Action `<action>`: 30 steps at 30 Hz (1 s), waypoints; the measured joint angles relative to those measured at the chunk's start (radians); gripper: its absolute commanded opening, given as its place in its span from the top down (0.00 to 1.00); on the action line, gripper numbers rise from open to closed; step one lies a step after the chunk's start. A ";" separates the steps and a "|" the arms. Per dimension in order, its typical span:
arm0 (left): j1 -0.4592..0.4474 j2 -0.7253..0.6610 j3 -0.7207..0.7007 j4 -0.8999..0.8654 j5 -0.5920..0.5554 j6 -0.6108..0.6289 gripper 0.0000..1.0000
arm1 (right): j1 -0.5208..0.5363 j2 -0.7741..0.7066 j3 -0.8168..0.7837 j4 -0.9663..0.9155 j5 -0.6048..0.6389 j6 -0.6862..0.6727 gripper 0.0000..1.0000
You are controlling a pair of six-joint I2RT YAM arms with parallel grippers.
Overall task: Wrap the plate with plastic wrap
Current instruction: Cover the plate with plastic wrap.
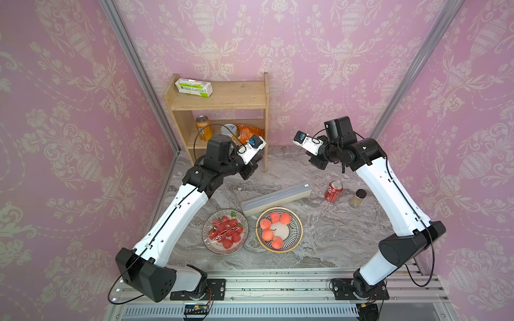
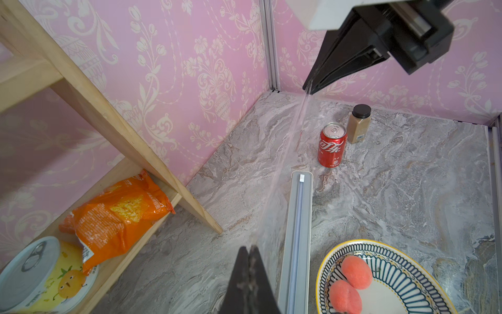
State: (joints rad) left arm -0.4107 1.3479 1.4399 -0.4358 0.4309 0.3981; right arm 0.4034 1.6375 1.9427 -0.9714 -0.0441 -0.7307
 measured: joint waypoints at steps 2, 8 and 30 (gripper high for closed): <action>-0.001 -0.039 -0.058 -0.008 0.003 -0.014 1.00 | 0.011 -0.031 -0.064 -0.008 -0.019 0.003 1.00; -0.064 -0.198 -0.223 -0.076 0.005 -0.104 1.00 | 0.075 -0.177 -0.283 -0.036 -0.046 0.037 1.00; -0.433 -0.357 -0.686 -0.130 -0.055 -0.659 1.00 | 0.341 -0.215 -0.745 -0.175 -0.095 0.166 1.00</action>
State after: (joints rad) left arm -0.8440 0.9909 0.7536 -0.5659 0.3763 -0.2611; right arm 0.7444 1.4227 1.1976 -1.1461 -0.1390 -0.5652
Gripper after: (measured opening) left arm 0.039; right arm 0.036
